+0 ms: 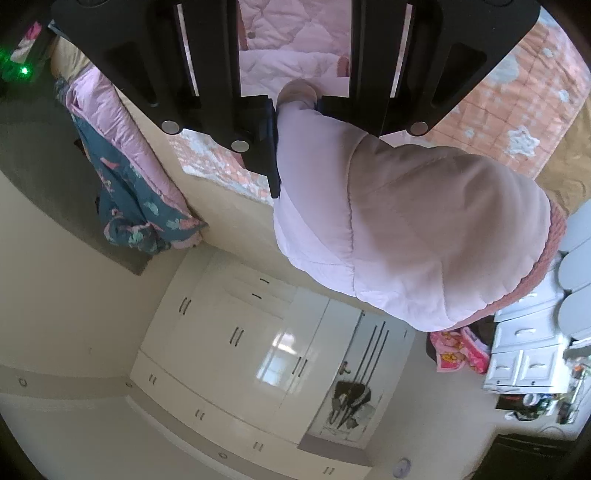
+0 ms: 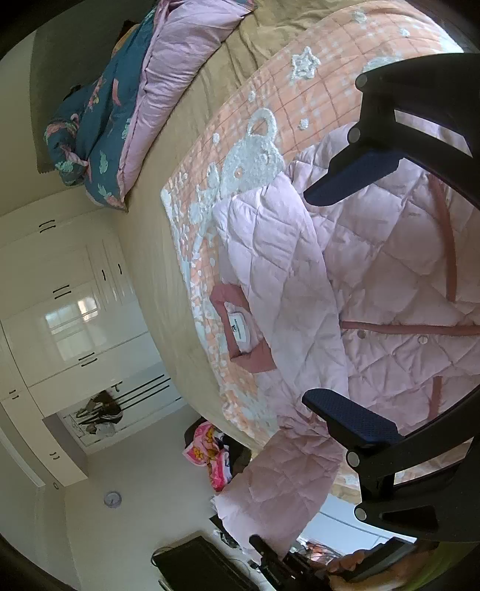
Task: Fold large clothes
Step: 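Raise the held sleeve higher with the left gripper, unfolding it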
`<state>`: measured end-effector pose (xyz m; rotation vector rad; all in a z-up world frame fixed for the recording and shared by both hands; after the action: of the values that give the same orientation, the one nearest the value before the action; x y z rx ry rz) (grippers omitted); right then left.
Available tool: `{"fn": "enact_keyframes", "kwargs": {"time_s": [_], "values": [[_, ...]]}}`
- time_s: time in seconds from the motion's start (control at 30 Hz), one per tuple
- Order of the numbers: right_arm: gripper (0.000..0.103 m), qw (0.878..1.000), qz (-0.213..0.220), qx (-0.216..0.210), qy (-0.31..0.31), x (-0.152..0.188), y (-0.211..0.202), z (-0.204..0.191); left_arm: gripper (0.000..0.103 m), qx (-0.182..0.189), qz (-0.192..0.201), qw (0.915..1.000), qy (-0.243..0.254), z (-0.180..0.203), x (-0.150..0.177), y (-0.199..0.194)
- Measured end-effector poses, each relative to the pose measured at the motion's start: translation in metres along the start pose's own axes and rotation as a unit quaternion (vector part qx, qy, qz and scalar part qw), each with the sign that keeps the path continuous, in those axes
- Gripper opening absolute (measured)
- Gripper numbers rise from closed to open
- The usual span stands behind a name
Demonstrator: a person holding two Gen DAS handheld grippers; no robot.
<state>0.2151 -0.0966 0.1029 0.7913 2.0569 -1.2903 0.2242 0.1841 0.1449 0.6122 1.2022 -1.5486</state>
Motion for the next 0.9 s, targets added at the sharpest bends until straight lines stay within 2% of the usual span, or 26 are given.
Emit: {"fn": "enact_keyframes", "kwargs": {"time_s": [0.53, 0.9], "values": [[0.099, 0.999, -0.002, 0.011, 0.035, 0.005, 0.004, 0.037, 0.008, 0.03, -0.052, 0.9956, 0.071, 0.068, 0.04, 0.048], [0.099, 0.998, -0.015, 0.011, 0.054, 0.012, 0.016, 0.055, 0.008, 0.04, -0.098, 0.9858, 0.13, 0.104, 0.078, 0.081]]}}
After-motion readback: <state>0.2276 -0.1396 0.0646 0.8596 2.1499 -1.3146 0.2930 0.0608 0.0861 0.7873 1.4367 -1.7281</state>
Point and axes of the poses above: each gripper's, at about its wrist camera, not at the fingertips, and y roughly the way its jaws point, z to its right, x to its underside, the point moved 4 cm from there along y, roughly the way its jaws point, and after that the axes turned 4 degrees about -x, right-handed, at the moved point
